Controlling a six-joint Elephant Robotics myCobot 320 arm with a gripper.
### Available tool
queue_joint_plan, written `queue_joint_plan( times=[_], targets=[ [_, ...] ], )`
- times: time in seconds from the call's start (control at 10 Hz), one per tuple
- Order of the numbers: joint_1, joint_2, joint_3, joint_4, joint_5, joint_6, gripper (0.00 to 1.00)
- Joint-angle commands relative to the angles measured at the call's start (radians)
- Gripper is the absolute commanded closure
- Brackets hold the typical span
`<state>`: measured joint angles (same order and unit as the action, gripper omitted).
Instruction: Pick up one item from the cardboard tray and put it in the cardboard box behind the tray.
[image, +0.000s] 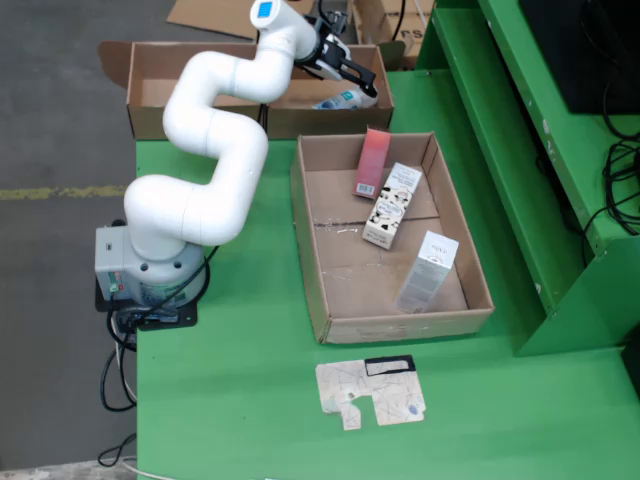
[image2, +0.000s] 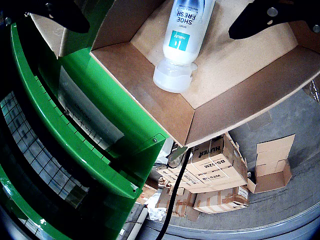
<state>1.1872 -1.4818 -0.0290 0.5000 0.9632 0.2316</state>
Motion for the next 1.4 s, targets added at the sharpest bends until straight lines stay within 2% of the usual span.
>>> queue_joint_plan(
  times=[0.0, 1.3],
  targets=[
    [-0.007, 0.095, 0.029, 0.012, -0.01, -0.001, 0.0],
    [-0.028, 0.164, 0.029, 0.012, -0.01, -0.002, 0.0]
  ],
)
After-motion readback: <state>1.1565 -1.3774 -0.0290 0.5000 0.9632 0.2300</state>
